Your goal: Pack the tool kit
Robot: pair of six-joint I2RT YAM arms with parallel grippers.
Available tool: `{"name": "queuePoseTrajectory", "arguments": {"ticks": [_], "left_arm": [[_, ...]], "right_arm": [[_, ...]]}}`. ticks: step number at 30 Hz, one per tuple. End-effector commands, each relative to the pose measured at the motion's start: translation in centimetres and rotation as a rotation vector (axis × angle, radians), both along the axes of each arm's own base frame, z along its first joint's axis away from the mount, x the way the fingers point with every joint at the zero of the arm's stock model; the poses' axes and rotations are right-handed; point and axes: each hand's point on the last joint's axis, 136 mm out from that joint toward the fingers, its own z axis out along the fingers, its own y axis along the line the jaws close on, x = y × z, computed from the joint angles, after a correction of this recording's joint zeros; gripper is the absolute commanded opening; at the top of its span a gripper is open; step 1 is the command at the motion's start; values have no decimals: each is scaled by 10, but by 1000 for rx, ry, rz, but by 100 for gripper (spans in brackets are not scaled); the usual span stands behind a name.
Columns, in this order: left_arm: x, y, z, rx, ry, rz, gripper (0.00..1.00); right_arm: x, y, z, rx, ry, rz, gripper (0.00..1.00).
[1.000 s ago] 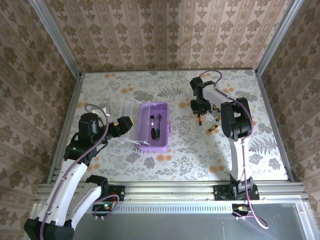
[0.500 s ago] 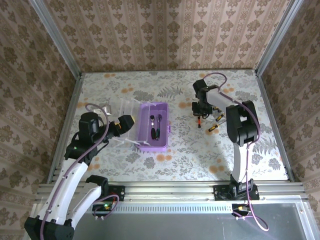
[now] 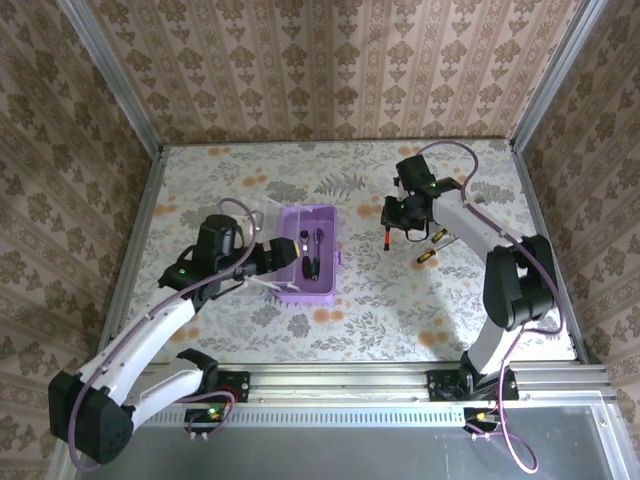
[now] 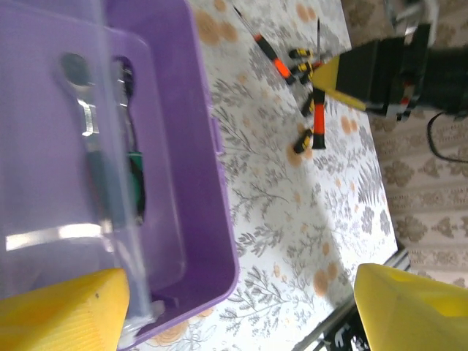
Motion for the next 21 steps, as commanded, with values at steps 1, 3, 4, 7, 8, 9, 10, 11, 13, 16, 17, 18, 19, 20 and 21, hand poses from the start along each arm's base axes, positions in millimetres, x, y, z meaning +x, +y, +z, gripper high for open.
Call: {"name": "queuePoseTrajectory", "arguments": {"ticks": [1, 3, 4, 7, 8, 9, 10, 11, 13, 16, 17, 18, 19, 20, 21], "left_arm": [[13, -18, 21, -39, -83, -35, 76], [15, -28, 19, -46, -74, -54, 73], [16, -32, 17, -46, -70, -63, 72], [18, -47, 14, -62, -54, -96, 69], [17, -53, 14, -73, -52, -112, 67], [17, -58, 14, -82, -50, -125, 66], [17, -64, 14, -90, -47, -140, 65], [16, -70, 14, -90, -47, -152, 64], [15, -79, 12, -76, -45, -178, 63], [13, -93, 10, -75, -44, -215, 62], [13, -97, 10, -78, -43, -221, 62], [13, -100, 10, -82, -44, -225, 62], [12, -103, 11, -88, -48, -228, 62], [13, -106, 10, -95, -47, -229, 61], [12, -109, 11, -101, -50, -233, 61]], "right_arm": [[-9, 26, 32, 120, -49, 24, 17], [-15, 34, 44, 147, -68, 33, 16], [-18, 37, 49, 165, -77, 35, 17], [-26, 51, 63, 227, -105, 40, 16], [-29, 56, 67, 243, -108, 45, 16], [-33, 61, 70, 256, -110, 51, 16], [-35, 64, 71, 264, -112, 53, 16], [-39, 69, 74, 277, -116, 58, 16], [-45, 77, 76, 292, -119, 67, 16], [-52, 85, 79, 310, -122, 73, 16], [-54, 88, 80, 315, -124, 77, 16], [-57, 90, 81, 318, -128, 79, 16], [-58, 92, 81, 319, -130, 78, 16], [-61, 93, 80, 324, -129, 76, 16], [-63, 95, 80, 333, -126, 75, 16]]}}
